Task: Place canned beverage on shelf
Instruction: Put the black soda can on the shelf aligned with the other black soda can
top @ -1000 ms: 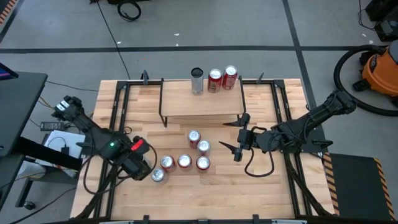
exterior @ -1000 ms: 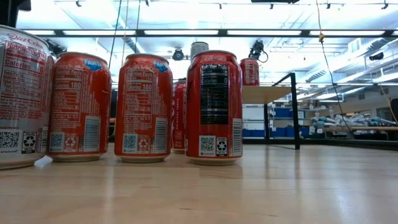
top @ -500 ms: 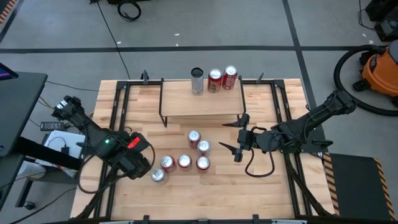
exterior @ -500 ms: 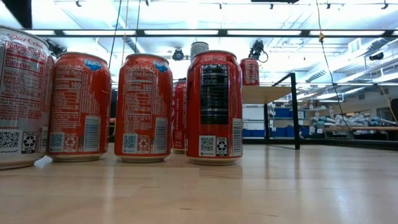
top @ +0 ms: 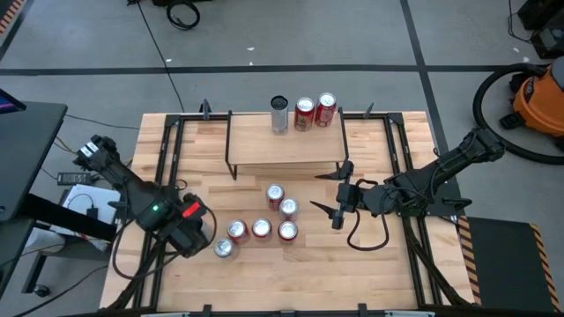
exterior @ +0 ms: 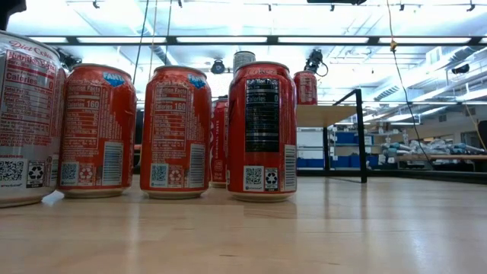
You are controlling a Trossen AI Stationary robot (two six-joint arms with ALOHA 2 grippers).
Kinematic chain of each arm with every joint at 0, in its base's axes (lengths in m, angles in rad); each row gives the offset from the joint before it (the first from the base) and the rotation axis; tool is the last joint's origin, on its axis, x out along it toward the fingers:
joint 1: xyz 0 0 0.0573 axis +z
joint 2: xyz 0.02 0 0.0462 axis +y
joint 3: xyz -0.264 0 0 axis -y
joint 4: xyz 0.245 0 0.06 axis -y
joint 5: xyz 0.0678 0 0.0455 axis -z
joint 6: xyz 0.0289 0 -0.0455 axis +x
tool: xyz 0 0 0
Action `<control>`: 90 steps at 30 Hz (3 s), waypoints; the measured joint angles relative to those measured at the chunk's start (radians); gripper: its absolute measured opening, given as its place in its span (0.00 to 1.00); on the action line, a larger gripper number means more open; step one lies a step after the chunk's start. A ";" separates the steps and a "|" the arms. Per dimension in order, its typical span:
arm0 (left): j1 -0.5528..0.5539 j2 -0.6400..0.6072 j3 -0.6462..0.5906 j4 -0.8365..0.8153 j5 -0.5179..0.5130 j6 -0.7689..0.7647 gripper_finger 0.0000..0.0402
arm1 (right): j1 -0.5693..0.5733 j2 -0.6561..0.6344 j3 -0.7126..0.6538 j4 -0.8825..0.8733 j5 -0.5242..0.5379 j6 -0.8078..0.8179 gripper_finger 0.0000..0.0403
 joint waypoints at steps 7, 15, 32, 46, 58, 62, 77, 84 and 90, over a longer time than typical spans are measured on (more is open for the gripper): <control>-0.012 0.000 -0.048 0.030 0.000 -0.002 0.98 | 0.000 0.000 0.000 0.000 0.000 0.000 0.86; -0.010 0.000 -0.142 0.131 0.010 0.014 0.98 | 0.000 0.000 0.000 0.000 0.000 0.000 0.86; 0.019 0.000 -0.202 0.194 -0.036 0.025 0.76 | -0.008 0.000 0.000 0.001 0.000 0.000 0.86; 0.134 -0.002 -0.067 0.062 -0.055 0.241 0.65 | -0.018 0.000 0.000 0.000 0.000 0.000 0.86; 0.414 0.023 0.210 0.001 -0.076 0.609 0.65 | -0.033 0.000 0.000 -0.027 0.000 0.009 0.86; 0.506 0.080 0.308 0.003 -0.079 0.764 0.65 | -0.041 0.000 0.000 -0.048 0.000 0.021 0.86; 0.783 0.440 0.824 -0.112 0.015 1.235 0.65 | -0.071 0.000 0.000 -0.136 0.000 0.063 0.86; 0.872 0.507 1.031 -0.099 0.040 1.350 0.65 | -0.090 0.000 0.000 -0.175 0.000 0.080 0.86; 0.959 0.510 1.078 -0.036 0.038 1.422 0.65 | -0.107 0.000 0.000 -0.173 0.000 0.081 0.86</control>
